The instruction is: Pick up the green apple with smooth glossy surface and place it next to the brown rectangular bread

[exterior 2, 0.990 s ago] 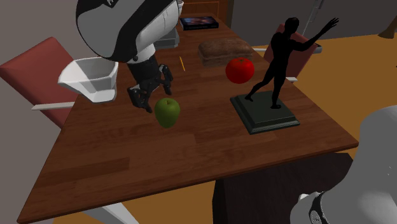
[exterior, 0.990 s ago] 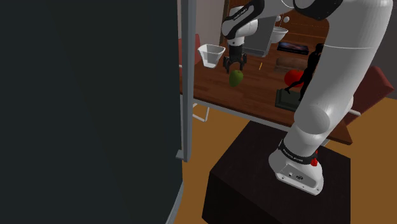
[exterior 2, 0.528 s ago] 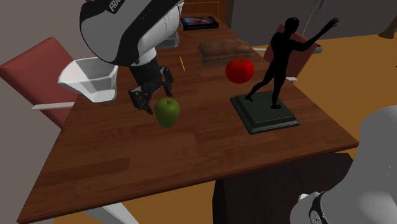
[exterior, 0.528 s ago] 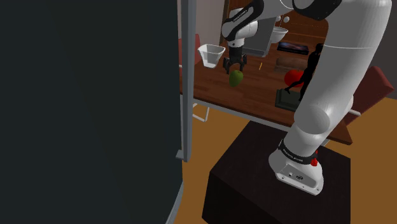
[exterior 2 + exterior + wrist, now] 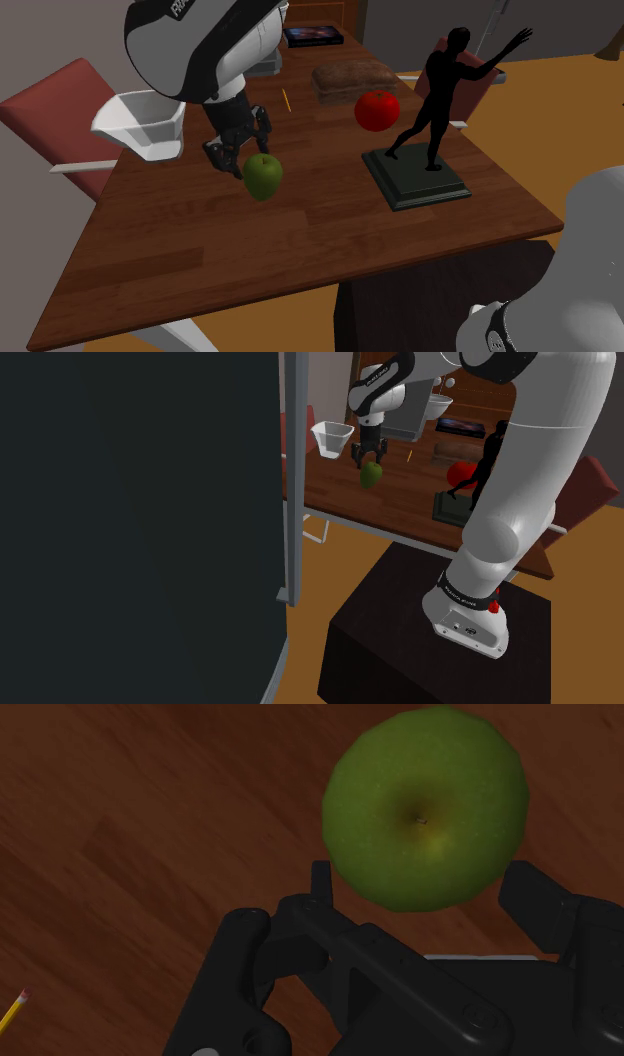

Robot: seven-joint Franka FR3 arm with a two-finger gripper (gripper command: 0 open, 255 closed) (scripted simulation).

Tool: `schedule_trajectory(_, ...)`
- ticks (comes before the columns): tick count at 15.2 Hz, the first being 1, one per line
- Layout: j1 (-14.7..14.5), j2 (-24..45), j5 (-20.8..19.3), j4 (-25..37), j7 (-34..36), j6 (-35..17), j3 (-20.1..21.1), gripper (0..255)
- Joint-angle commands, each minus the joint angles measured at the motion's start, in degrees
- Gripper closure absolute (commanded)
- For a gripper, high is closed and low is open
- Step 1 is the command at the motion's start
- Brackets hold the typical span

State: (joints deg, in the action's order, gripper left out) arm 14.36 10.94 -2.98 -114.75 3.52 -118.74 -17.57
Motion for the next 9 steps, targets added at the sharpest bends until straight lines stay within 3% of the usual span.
schedule_trajectory(1,0.0,0.1,0.0,0.0,0.0,0.0,0.0,255)
schedule_trajectory(9,-0.1,-1.7,-0.5,1.7,0.1,3.5,-0.1,255)
